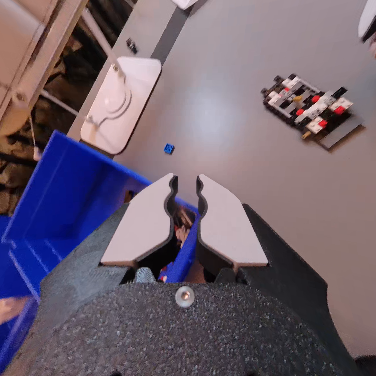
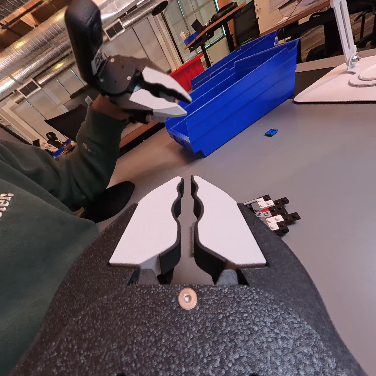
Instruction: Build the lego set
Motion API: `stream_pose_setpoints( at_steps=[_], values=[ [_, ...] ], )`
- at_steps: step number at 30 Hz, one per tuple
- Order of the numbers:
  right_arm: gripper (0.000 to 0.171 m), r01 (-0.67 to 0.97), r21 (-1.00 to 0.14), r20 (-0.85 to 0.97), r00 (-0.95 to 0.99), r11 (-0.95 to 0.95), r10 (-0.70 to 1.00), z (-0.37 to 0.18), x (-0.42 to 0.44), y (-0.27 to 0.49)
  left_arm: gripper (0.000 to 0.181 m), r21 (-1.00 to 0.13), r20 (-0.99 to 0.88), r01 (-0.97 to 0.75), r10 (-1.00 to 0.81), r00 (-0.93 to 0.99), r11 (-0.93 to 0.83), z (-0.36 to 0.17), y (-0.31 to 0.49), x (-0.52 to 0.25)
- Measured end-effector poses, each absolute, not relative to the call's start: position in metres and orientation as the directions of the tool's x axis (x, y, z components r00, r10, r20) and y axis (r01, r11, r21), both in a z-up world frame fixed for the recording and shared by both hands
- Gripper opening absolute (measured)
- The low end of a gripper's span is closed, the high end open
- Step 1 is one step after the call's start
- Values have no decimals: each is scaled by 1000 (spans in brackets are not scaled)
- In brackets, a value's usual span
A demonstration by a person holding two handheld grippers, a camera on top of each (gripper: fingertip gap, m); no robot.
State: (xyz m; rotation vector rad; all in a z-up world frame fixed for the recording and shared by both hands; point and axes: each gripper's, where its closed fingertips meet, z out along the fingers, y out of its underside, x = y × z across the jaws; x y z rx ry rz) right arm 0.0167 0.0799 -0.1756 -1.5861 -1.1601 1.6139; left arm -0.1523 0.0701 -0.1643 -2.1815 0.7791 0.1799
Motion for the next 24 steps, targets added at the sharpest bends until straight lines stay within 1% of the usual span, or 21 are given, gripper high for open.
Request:
stream_pose_setpoints(
  at_steps=[1, 2, 5, 8, 11, 14, 17, 21, 22, 23, 24],
  values=[
    [6, 160, -881, -464, -116, -444, 878, -175, 17, 80, 20, -622, -363, -614, -516, 776, -486, -164, 79, -148],
    [6, 158, -882, -464, -118, -444, 878, -174, 18, 79, 26, -579, -354, -653, -571, 740, -488, -169, 87, -146],
    [6, 157, -884, -459, -124, -440, 880, -173, 19, 77, 31, -399, -303, -786, -741, 599, -472, -192, 118, -145],
    [6, 153, -896, -434, -117, -416, 893, -170, 21, 77, 32, -168, -244, -866, -831, 500, -471, -218, 149, -162],
    [6, 135, -908, -411, -95, -397, 907, -165, 27, 82, 33, -19, -133, -877, -868, 479, -480, -246, 168, -172],
    [6, 104, -916, -394, -62, -386, 917, -160, 36, 92, 36, 81, -62, -873, -876, 478, -482, -267, 177, -178],
    [6, 65, -915, -401, -40, -398, 915, -154, 45, 103, 35, 185, -31, -859, -876, 480, -477, -276, 176, -185],
    [6, 45, -912, -410, -31, -408, 912, -151, 50, 110, 28, 235, -26, -863, -890, 455, -448, -284, 176, -183],
    [6, 47, -912, -409, -30, -407, 912, -152, 50, 110, 22, 240, -6, -860, -887, 462, -450, -284, 173, -181],
    [6, 50, -913, -407, -30, -405, 913, -152, 50, 110, 21, 241, -5, -862, -889, 458, -445, -284, 174, -181],
    [6, 52, -914, -404, -30, -402, 914, -153, 50, 109, 17, 238, -2, -863, -888, 459, -446, -284, 174, -180]
  ],
)
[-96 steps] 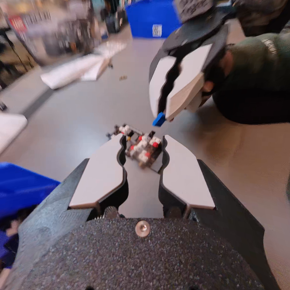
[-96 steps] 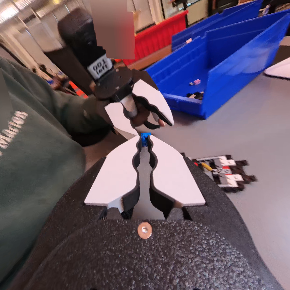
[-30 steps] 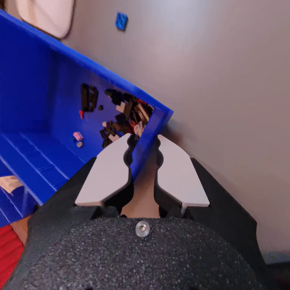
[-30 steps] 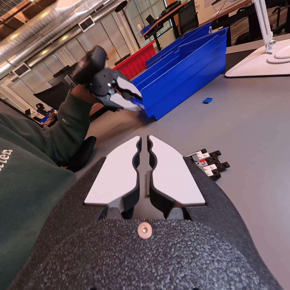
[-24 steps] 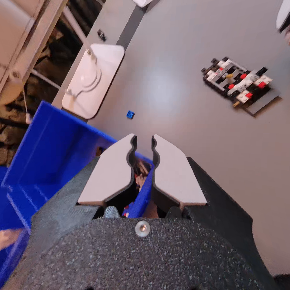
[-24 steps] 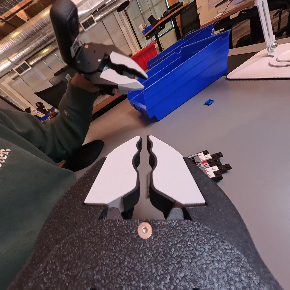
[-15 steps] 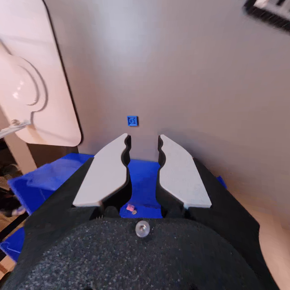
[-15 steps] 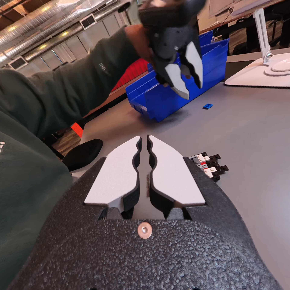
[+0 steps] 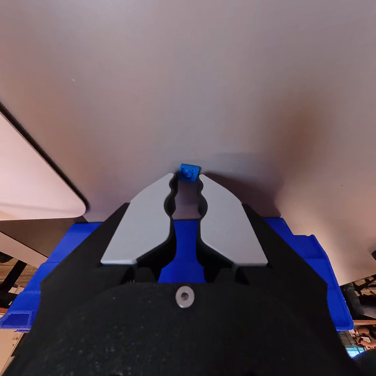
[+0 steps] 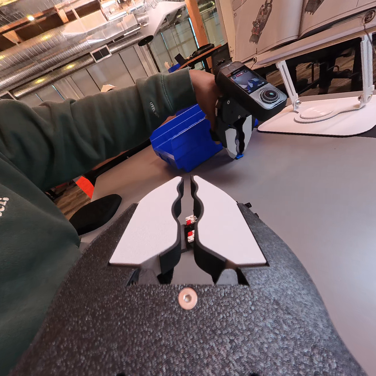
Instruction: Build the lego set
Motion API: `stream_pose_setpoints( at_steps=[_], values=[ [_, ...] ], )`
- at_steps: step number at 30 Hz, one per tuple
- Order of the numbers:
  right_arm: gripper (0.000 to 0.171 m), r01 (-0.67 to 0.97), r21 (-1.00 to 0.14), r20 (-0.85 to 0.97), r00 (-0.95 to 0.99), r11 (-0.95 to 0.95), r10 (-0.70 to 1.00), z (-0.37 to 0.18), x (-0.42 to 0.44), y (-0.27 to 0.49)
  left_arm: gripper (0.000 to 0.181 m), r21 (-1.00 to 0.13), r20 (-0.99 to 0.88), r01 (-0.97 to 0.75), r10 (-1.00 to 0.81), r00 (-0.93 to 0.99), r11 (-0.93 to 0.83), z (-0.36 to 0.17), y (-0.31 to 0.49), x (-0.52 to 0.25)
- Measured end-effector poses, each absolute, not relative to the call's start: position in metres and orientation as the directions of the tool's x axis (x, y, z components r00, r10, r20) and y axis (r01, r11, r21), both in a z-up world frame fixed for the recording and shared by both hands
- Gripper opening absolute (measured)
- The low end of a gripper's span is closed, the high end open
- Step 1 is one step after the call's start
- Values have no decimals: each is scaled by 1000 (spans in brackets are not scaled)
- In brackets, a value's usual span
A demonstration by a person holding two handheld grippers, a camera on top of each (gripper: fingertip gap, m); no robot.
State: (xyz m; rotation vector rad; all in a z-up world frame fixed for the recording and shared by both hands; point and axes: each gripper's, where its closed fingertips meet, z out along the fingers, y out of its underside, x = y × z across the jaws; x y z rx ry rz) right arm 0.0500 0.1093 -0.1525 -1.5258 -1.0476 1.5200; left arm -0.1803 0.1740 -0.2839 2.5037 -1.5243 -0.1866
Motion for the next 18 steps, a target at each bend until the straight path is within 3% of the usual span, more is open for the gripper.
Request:
stream_pose_setpoints(
  at_steps=[4, 10, 14, 18],
  values=[
    [6, 62, -922, -385, -30, -382, 923, -152, 50, 106, 17, 182, -46, -866, -884, 466, -466, -276, 174, -177],
    [6, 76, -924, -377, -37, -374, 925, -155, 50, 105, 16, -232, -268, -786, -739, 618, -573, -159, 154, -200],
    [6, 90, -919, -390, -55, -385, 919, -158, 46, 102, 21, -176, -295, -673, -614, 732, -718, -141, 102, -277],
    [6, 107, -922, -379, -57, -372, 924, -160, 43, 97, 50, -100, -239, -656, -622, 745, -748, -178, 61, -302]
  ],
)
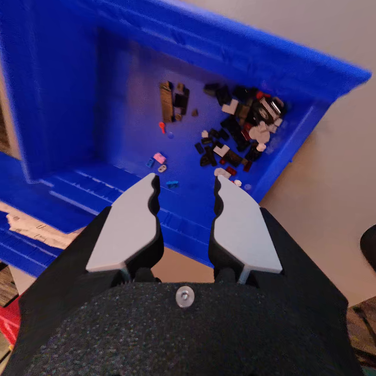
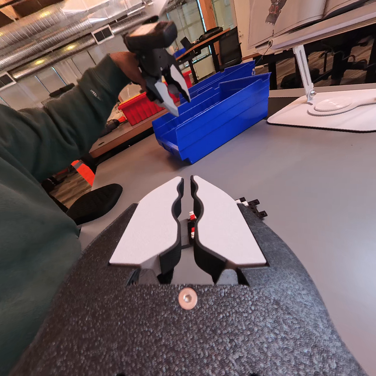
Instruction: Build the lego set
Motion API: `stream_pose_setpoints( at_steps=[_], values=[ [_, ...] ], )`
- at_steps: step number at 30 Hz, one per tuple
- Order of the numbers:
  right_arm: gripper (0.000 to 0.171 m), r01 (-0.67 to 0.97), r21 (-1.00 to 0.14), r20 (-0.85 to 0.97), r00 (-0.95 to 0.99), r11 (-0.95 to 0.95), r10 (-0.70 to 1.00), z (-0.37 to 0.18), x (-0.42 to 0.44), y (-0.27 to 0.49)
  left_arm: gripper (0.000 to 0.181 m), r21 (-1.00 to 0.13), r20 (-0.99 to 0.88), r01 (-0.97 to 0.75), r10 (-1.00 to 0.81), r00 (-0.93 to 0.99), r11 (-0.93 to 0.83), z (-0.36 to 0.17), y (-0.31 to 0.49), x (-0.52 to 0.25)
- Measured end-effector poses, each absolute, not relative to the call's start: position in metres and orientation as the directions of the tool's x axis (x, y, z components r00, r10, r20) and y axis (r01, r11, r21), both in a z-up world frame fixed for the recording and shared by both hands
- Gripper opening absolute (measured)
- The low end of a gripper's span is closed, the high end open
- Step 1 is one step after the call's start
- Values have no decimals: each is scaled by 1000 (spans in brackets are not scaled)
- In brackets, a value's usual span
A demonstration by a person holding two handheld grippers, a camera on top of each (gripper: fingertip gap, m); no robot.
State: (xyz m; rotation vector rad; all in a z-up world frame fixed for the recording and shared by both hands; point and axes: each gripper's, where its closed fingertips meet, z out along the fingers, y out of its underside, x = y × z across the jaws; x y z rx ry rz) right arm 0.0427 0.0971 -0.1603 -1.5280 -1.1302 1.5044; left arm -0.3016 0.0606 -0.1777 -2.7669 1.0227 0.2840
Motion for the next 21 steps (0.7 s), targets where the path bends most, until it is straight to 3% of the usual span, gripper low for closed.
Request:
stream_pose_setpoints(
  at_steps=[6, 11, 13, 15, 21],
  values=[
    [6, 117, -921, -379, -47, -371, 924, -163, 40, 95, 59, -166, -196, -688, -660, 725, -707, -205, 40, -285],
    [6, 134, -925, -364, -38, -357, 930, -166, 39, 93, 59, -169, -43, -755, -760, 648, -634, -229, 6, -248],
    [6, 138, -924, -364, -36, -356, 931, -167, 38, 93, 45, -87, -80, -802, -798, 597, -591, -249, -2, -248],
    [6, 143, -923, -365, -35, -357, 930, -168, 38, 93, 22, -83, -128, -833, -823, 553, -547, -260, 2, -239],
    [6, 163, -919, -368, -28, -359, 930, -175, 35, 93, 26, -245, -301, -819, -762, 574, -519, -257, 46, -179]
  ],
)
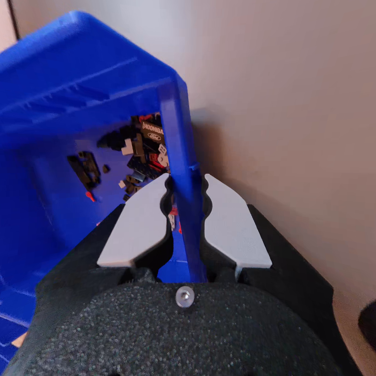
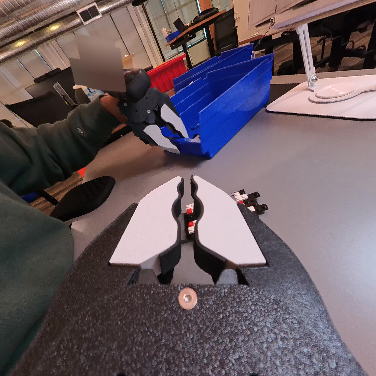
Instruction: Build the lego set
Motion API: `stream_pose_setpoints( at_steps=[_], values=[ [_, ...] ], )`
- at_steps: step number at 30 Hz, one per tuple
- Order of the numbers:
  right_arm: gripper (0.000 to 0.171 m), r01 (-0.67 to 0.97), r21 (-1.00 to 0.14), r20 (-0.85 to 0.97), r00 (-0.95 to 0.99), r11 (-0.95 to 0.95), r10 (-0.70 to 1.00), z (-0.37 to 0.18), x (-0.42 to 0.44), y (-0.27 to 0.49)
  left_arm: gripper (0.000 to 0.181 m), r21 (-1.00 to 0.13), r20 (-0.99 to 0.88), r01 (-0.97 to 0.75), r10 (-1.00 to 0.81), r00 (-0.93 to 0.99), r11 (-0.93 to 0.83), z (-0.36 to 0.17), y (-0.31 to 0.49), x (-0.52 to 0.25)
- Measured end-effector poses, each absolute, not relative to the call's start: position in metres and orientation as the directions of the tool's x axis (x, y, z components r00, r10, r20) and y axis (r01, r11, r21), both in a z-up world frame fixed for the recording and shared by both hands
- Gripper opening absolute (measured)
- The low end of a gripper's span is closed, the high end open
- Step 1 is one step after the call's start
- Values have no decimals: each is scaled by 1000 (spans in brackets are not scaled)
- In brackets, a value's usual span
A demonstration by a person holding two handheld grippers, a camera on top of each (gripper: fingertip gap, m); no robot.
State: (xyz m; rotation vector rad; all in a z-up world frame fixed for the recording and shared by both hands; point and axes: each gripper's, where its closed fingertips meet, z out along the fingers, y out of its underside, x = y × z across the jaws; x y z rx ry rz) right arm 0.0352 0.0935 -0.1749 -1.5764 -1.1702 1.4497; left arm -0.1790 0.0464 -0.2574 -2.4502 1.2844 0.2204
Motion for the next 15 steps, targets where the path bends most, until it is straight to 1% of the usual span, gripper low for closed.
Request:
stream_pose_setpoints(
  at_steps=[2, 4, 8, 10, 12, 13, 14, 15],
  values=[
    [6, 183, -917, -364, -24, -354, 931, -180, 34, 92, 27, -281, -319, -818, -755, 573, -502, -257, 62, -159],
    [6, 211, -918, -348, -17, -337, 937, -186, 32, 91, 28, -283, -342, -817, -743, 575, -502, -256, 76, -145],
    [6, 280, -925, -264, 14, -257, 964, -199, 31, 91, 30, -275, -348, -803, -723, 596, -529, -255, 92, -135],
    [6, 310, -926, -219, 24, -216, 975, -205, 30, 90, 30, -299, -366, -806, -719, 591, -510, -250, 95, -133],
    [6, 334, -925, -178, 34, -179, 984, -209, 30, 89, 38, -313, -444, -808, -674, 590, -500, -238, 96, -139],
    [6, 344, -925, -158, 38, -161, 987, -211, 29, 89, 43, -339, -483, -807, -647, 590, -483, -228, 96, -138],
    [7, 355, -923, -143, 43, -149, 989, -213, 29, 90, 46, -398, -505, -804, -626, 595, -442, -218, 96, -130],
    [8, 365, -920, -130, 51, -140, 990, -215, 28, 91, 44, -481, -503, -786, -612, 611, -389, -208, 93, -117]
  ],
)
